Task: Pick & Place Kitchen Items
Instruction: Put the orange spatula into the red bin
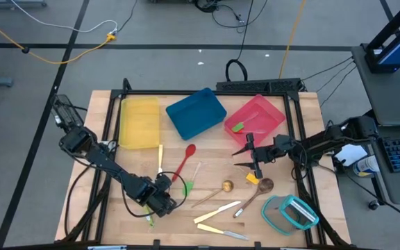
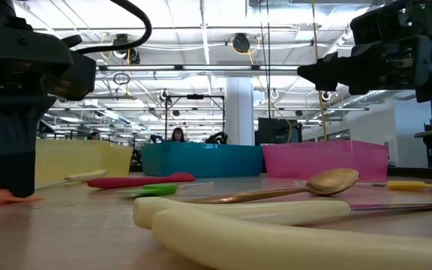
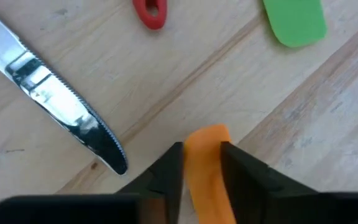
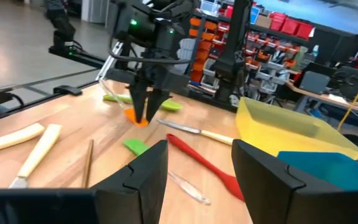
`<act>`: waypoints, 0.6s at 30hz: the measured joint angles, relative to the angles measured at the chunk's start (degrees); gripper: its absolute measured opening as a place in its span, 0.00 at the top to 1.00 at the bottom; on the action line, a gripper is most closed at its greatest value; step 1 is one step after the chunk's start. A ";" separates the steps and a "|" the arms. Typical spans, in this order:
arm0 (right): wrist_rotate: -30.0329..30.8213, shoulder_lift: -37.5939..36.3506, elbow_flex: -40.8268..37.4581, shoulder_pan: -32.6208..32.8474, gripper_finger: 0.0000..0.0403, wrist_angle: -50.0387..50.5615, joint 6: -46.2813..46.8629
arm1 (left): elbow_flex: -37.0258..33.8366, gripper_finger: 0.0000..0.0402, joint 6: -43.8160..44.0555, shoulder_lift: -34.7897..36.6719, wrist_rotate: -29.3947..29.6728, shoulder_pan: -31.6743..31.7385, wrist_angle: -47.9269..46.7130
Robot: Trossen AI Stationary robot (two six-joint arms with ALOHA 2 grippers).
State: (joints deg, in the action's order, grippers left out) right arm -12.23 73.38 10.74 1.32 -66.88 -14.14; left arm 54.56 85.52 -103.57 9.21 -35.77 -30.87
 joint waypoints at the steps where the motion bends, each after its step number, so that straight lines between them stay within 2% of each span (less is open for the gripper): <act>1: 0.03 0.00 0.00 0.29 0.58 0.12 0.18 | -0.04 0.79 -0.56 -0.02 0.64 0.00 0.76; 8: 0.09 0.00 0.00 1.93 0.58 1.51 2.41 | -0.15 0.97 -1.46 -0.09 1.20 0.02 3.15; 14: 0.17 0.00 0.00 2.95 0.58 2.22 2.54 | -0.05 0.97 -1.48 1.03 1.42 0.02 3.45; 18: 0.22 0.00 0.00 3.31 0.58 2.06 2.55 | 2.17 0.99 -3.13 3.01 3.67 0.47 0.04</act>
State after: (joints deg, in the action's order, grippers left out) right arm -12.01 73.38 10.74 4.63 -64.82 -11.58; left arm 56.73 82.39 -100.56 12.88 -35.30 -30.83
